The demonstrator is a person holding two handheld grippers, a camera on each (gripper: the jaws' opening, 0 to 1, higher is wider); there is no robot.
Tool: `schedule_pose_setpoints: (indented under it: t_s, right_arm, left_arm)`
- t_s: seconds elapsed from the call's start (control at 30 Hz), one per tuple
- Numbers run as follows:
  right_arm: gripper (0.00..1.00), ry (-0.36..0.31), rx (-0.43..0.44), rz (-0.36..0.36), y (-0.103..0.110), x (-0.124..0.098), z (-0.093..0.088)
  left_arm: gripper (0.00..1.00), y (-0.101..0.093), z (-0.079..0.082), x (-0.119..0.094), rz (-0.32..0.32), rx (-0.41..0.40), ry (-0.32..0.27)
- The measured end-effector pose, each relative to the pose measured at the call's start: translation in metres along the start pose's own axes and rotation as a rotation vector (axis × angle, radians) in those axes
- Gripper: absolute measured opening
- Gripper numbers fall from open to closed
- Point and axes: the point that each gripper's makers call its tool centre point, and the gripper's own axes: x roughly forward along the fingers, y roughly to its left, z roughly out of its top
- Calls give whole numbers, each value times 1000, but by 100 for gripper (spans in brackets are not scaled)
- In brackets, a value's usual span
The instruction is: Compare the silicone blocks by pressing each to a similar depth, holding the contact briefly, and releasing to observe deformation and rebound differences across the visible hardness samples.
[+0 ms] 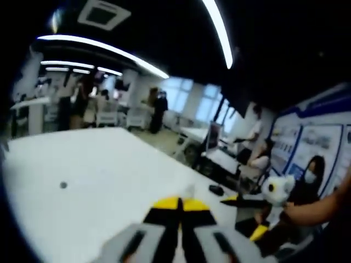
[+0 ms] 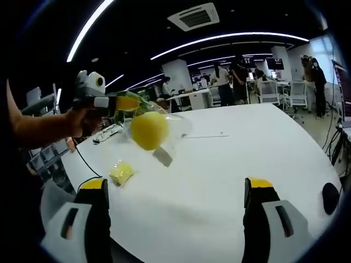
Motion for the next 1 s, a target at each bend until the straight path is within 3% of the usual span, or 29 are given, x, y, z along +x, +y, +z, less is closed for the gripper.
schedule_pose_setpoints:
  t_s: [0.43, 0.53, 0.57, 0.67, 0.83, 1.0]
  right_arm:
    - [96, -15, -26, 63, 2, 8, 19]
    - [97, -21, -10, 147, 13, 12, 25]
    - [97, -9, -20, 229, 26, 13, 26]
    - [96, 18, 23, 319, 39, 15, 25]
    - [96, -40, 10, 343, 37, 22, 41]
    - [96, -85, -21, 408, 48, 31, 60]
  left_arm:
    - [0, -9, 10, -12, -25, -24, -19]
    - [0, -13, 12, -15, -29, -24, -24]
    - [0, -15, 13, -16, -31, -21, -25]
    - [0, -19, 15, -18, -27, -10, -31]
    - [0, -27, 12, -24, -42, -17, -29]
    - [0, -39, 13, -29, -64, -18, -22]
